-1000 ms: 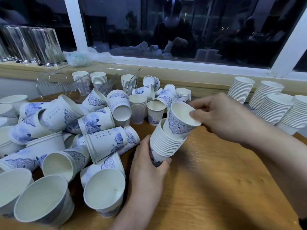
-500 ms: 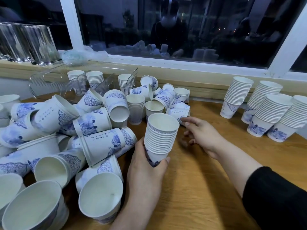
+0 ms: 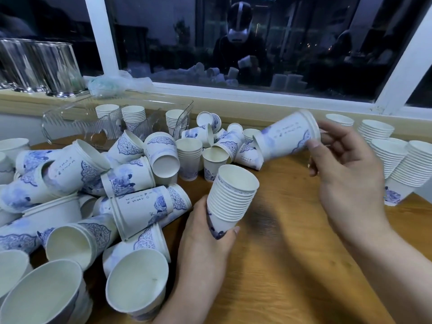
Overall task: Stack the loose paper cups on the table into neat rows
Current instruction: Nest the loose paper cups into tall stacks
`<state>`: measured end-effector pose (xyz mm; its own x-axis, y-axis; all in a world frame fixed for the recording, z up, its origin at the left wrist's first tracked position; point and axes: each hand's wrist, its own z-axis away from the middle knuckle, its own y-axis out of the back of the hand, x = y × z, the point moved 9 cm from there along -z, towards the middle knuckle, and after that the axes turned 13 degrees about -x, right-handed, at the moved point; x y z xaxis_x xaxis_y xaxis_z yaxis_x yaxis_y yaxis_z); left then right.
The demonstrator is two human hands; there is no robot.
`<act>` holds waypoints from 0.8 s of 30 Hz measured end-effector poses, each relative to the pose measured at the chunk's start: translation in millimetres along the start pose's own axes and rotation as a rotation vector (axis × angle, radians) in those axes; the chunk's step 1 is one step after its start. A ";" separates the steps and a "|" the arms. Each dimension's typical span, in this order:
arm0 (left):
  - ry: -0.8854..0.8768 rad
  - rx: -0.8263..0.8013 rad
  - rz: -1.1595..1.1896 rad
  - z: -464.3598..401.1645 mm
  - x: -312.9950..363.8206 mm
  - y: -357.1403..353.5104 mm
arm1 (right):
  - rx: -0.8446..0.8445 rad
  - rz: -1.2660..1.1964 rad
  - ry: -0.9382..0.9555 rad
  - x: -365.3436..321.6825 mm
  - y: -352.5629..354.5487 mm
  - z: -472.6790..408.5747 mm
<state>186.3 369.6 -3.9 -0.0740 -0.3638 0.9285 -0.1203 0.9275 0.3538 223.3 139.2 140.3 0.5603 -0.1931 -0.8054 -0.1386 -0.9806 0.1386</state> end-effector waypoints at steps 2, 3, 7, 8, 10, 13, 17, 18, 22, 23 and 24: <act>0.001 0.007 -0.017 -0.6 1.2 -0.1 | -0.101 0.084 0.089 -30.3 -11.8 3.0; 0.004 0.009 -0.024 -0.7 2.1 0.2 | -0.160 0.135 0.105 -35.7 -20.8 3.9; -0.001 0.013 -0.039 -1.0 5.2 0.6 | -0.513 0.360 0.061 -22.5 -60.8 12.4; -0.003 0.018 -0.035 -1.2 4.8 0.8 | -0.589 0.378 0.063 -17.5 -67.4 15.1; 0.009 0.021 0.001 -1.6 1.5 1.6 | -0.522 0.362 0.090 -9.7 -60.7 11.1; 0.043 0.009 0.073 -3.4 -6.0 1.9 | -0.229 0.281 -0.115 41.7 -27.9 -7.1; 0.046 -0.003 0.114 -8.9 -7.9 1.4 | -0.193 0.164 -0.439 137.5 -27.3 -16.2; 0.045 -0.009 0.118 -10.5 -8.1 0.2 | -0.214 0.194 -0.434 153.2 -32.0 -18.3; 0.045 -0.010 0.136 -16.5 -9.3 -4.7 | -0.252 0.454 -0.333 190.4 -50.8 -30.0; 0.046 -0.006 0.137 -17.9 -10.2 -6.1 | -0.209 0.487 -0.310 195.2 -51.8 -36.6; 0.048 -0.002 0.138 -19.5 -11.5 -7.7 | -0.170 0.512 -0.298 200.2 -52.2 -44.6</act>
<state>207.3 368.3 -15.1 -0.0425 -0.2279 0.9727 -0.1107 0.9687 0.2221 379.1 150.2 -2.4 0.2011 -0.6472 -0.7353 -0.1841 -0.7622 0.6206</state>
